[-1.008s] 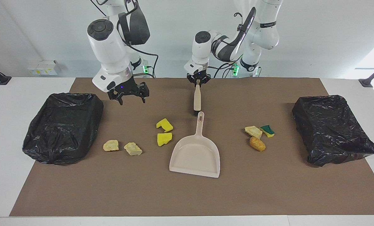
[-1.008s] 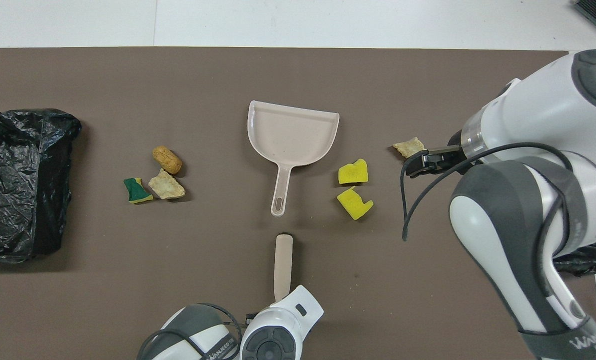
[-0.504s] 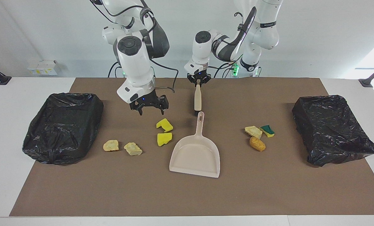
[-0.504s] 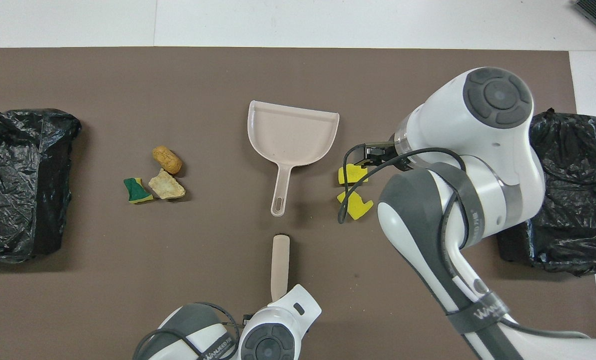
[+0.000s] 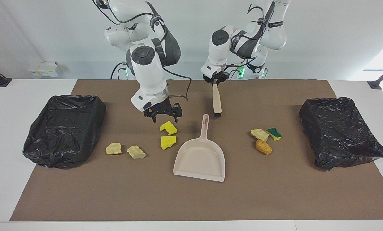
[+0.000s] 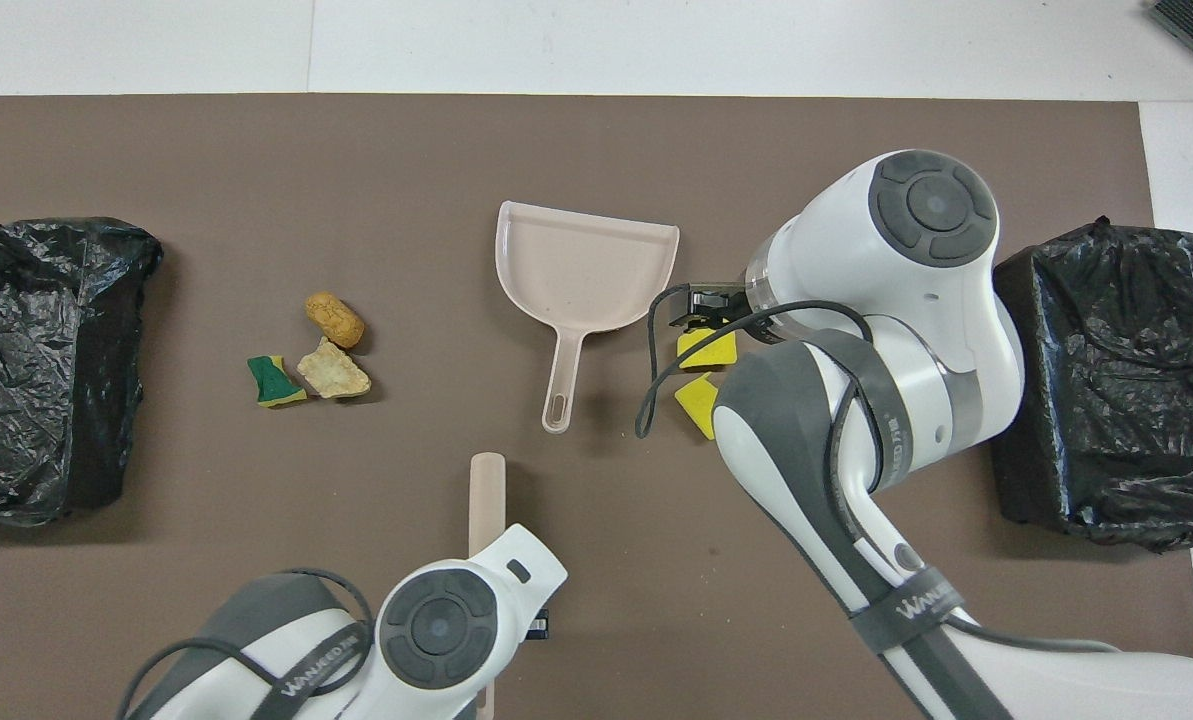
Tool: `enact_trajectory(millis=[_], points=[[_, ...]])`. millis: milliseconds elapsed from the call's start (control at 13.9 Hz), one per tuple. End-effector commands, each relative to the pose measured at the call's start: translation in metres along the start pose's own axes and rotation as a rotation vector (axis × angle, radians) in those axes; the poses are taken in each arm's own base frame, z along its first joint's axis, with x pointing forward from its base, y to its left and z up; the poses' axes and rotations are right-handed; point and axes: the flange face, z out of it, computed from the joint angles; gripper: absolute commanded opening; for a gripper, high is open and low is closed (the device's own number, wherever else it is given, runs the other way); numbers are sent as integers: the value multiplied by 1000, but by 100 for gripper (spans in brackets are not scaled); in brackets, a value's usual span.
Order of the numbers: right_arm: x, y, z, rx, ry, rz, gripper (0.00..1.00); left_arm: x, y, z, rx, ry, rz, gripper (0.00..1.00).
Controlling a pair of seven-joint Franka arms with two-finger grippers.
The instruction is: Sweep and dump trash in bin
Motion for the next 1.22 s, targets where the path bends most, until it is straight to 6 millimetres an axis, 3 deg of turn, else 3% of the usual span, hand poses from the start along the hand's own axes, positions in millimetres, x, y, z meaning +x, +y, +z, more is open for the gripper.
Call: enact_trajectory(millis=[0,288,504,720,864,1008,1153], points=[[-14,-40,10,26,22,37,100,10,-57,-44,-40,-10,-15,0],[-34,-91,41,26,40,76,100,53,-160,-98,-93,-30,-69,0],[-55,-135,83,-3,69,54,100,87,-227,-105,-126,6,-46,0],[-59,-151,113,-21,103,47,100,121,-314,-115,-126,49,8,0],[-59,-149,123,-34,104,36,91,137,-355,-113,-88,79,17,0],[-65,-152,131,-48,94,24,78,153,-378,-100,-85,117,-4,0],[-68,-155,136,-58,88,16,57,156,-382,-95,-81,115,6,0]])
